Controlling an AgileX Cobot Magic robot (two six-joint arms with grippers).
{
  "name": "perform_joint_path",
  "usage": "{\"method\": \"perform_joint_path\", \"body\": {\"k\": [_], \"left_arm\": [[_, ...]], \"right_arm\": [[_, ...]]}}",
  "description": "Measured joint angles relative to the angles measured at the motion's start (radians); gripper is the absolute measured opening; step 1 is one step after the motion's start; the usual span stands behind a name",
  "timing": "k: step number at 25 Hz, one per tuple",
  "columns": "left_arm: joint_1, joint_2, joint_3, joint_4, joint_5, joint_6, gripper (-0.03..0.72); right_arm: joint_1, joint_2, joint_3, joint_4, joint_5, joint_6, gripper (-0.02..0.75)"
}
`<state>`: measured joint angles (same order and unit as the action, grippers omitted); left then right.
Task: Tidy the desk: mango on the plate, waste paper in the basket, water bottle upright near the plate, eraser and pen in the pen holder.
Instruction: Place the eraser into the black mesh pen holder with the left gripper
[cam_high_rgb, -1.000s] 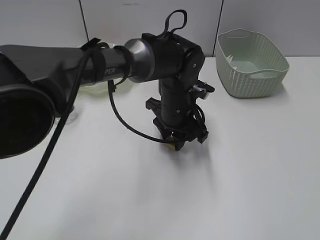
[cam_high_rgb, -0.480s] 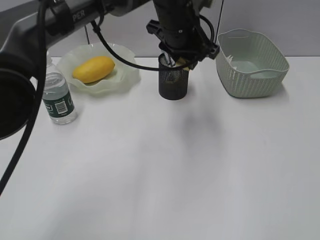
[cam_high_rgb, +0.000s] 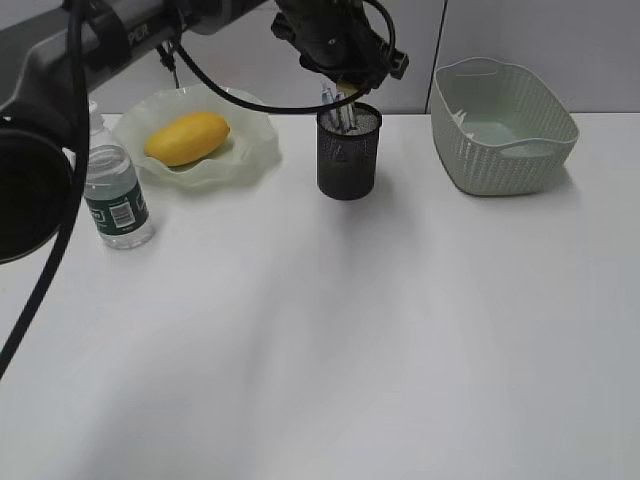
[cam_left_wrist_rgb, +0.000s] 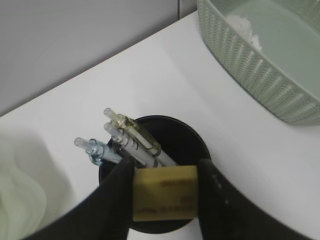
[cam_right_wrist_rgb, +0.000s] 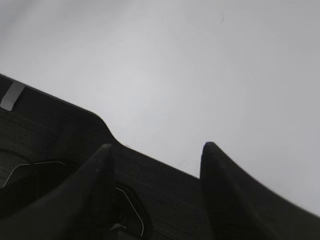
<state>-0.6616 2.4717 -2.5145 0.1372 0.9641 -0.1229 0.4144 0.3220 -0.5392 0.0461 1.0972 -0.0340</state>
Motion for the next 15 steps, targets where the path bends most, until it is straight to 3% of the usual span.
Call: {"method": "perform_joint_path", "body": {"k": [6,12,15], "left_arm": [[0.012,0.048,0.000,0.011,-0.032,0.000,0.321],[0.013,0.057,0.000,0.013,-0.052,0.000,0.508],[0.013,0.057,0.000,0.013,-0.055,0.000,0.540]], "right_arm": [[0.000,0.000,0.000,0.000,0.000,0.000,0.434],[0.000,0.000,0.000,0.000,0.000,0.000,0.434],[0.000,0.000,0.000,0.000,0.000,0.000,0.434]]}}
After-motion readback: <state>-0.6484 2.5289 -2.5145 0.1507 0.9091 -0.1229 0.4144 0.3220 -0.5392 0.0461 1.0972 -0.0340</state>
